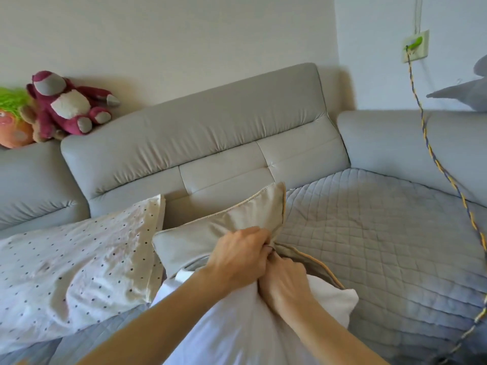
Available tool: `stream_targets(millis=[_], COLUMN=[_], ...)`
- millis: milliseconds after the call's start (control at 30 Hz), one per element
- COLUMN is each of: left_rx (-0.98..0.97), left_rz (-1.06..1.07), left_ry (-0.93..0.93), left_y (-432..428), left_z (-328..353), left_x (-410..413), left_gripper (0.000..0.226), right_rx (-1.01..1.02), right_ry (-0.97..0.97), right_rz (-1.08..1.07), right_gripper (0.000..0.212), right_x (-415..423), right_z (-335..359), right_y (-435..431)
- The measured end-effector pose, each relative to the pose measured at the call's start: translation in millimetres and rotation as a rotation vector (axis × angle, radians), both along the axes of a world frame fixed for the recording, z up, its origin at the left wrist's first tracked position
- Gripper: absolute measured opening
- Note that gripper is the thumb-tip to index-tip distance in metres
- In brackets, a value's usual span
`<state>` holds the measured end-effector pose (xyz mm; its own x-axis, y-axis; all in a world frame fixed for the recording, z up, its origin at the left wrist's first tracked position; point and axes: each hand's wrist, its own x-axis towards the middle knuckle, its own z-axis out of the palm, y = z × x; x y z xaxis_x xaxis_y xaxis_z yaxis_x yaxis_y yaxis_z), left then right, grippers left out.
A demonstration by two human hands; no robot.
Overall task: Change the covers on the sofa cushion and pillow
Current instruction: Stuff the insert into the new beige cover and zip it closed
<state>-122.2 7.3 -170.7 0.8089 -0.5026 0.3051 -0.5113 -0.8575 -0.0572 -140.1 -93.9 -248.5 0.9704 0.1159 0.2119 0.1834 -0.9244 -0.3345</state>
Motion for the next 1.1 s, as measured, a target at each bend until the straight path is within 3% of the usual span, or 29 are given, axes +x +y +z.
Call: stream_targets(millis=[200, 267, 333, 433, 500, 533, 600, 633, 733, 833, 933, 1100], left_rx=[-0.022, -0.129, -0.354, -0.887, -1.211, -1.296, -1.311, -1.225, -0.952, -1.024, -1.044, -1.212], left_rz=[0.169, 0.33, 0.459, 0.509, 0.457, 0.437, 0.442, 0.459, 0.567, 0.497, 0.378, 0.297], left_ry=[-0.14, -0.061, 0.098, 0.343, 0.496, 0.542, 0.523, 0.484, 0.464, 0.619, 0.654, 0.384], left_y=[55, 89, 125, 163, 171, 171, 169, 168, 171, 176, 171, 148], left_z=[-9, -9, -20, -50, -67, -75, -83, -85, -81, -74, -65, -47], left_x=[23, 20, 10, -11, -20, -23, -26, -25, -28, -37, -47, -44], left_gripper=[0.018, 0.015, 0.004, 0.006, 0.03, 0.03, 0.015, 0.015, 0.044, 0.037, 0.048, 0.059], right_rx=[-0.017, -0.008, -0.005, -0.023, -0.024, -0.019, -0.025, -0.028, -0.042, -0.044, -0.012, 0.053], right_ry=[0.047, 0.043, 0.017, -0.044, -0.064, -0.056, -0.027, -0.014, -0.012, -0.006, 0.012, -0.071], right_rz=[-0.071, -0.121, -0.102, -0.052, -0.076, -0.093, -0.1, -0.098, -0.089, -0.1, -0.145, -0.24], right_gripper=[0.037, 0.031, 0.028, 0.032, 0.032, 0.033, 0.034, 0.034, 0.034, 0.035, 0.035, 0.036], right_x=[28, 36, 39, 33, 28, 26, 21, 19, 13, 1, -5, -12], right_z=[-13, -13, -11, -5, -4, -5, -6, -6, -4, -1, 17, 72], right_y=[-12, -21, -25, -19, -20, -22, -24, -25, -24, -20, -24, -37])
